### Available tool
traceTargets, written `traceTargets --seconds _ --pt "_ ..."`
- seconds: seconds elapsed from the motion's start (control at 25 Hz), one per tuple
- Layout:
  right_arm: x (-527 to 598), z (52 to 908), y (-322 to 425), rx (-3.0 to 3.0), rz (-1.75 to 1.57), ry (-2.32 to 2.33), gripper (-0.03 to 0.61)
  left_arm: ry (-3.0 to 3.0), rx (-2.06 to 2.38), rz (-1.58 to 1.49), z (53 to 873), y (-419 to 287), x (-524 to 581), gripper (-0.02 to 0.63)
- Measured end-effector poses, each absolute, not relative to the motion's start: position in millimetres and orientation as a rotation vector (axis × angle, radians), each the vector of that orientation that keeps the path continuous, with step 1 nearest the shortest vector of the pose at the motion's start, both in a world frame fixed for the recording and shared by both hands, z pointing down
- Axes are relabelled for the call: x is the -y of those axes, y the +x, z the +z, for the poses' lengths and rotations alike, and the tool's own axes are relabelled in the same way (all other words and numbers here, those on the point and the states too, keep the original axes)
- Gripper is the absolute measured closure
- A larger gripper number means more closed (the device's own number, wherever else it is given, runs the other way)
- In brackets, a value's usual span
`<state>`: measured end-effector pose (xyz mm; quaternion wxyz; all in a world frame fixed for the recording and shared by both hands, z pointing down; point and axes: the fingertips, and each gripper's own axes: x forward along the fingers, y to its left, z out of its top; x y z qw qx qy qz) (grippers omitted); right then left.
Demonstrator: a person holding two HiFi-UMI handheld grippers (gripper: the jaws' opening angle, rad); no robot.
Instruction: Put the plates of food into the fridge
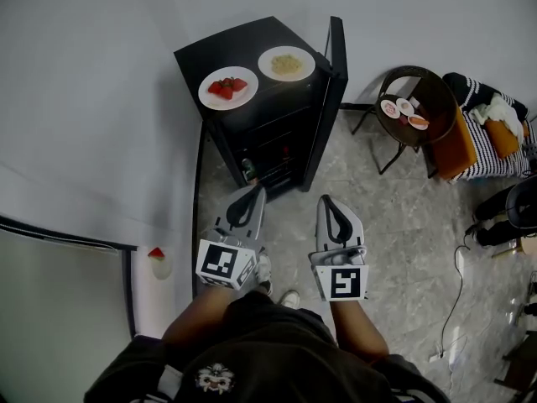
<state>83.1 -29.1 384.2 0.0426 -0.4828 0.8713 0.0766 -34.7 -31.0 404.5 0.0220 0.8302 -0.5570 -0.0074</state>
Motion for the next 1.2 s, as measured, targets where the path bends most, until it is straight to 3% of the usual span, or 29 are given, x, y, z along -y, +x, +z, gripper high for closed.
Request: traceTargets --seconds 1.2 --pt "130.0 363.3 10.1 -2.684 0.299 -1.592 0.555 2.693 1.54 -0.096 390.5 -78.7 120.0 0.592"
